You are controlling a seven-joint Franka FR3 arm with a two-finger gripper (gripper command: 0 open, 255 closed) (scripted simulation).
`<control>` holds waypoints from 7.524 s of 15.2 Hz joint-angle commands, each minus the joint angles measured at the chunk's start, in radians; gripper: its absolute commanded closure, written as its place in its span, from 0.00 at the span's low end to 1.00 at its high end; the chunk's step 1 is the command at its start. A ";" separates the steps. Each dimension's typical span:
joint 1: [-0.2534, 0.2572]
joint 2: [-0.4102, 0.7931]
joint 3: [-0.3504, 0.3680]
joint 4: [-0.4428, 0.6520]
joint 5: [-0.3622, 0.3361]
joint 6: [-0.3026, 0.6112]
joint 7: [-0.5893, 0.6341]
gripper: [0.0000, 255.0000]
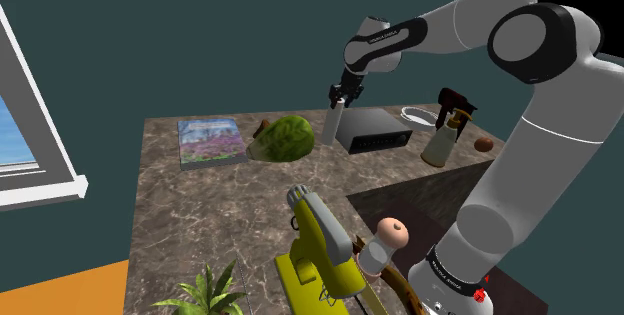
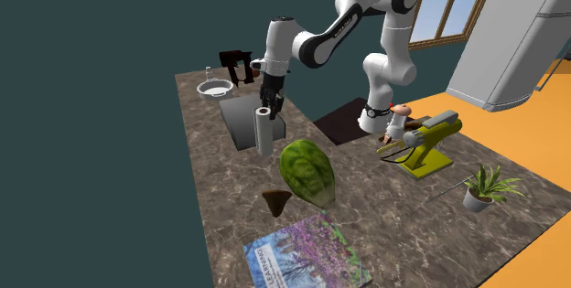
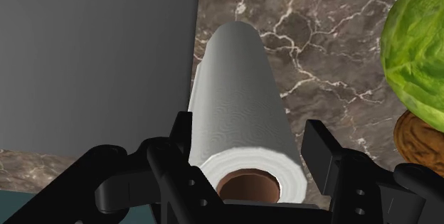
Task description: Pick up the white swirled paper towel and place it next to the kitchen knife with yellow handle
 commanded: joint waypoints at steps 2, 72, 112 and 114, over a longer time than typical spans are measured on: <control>0.000 0.000 0.000 0.000 0.000 0.000 0.000 1.00; 0.083 -0.414 0.113 0.277 -0.066 -0.693 0.211 1.00; 0.215 -0.932 0.391 -0.374 0.068 -0.565 0.543 1.00; 0.217 -0.938 0.394 -0.403 0.071 -0.541 0.545 1.00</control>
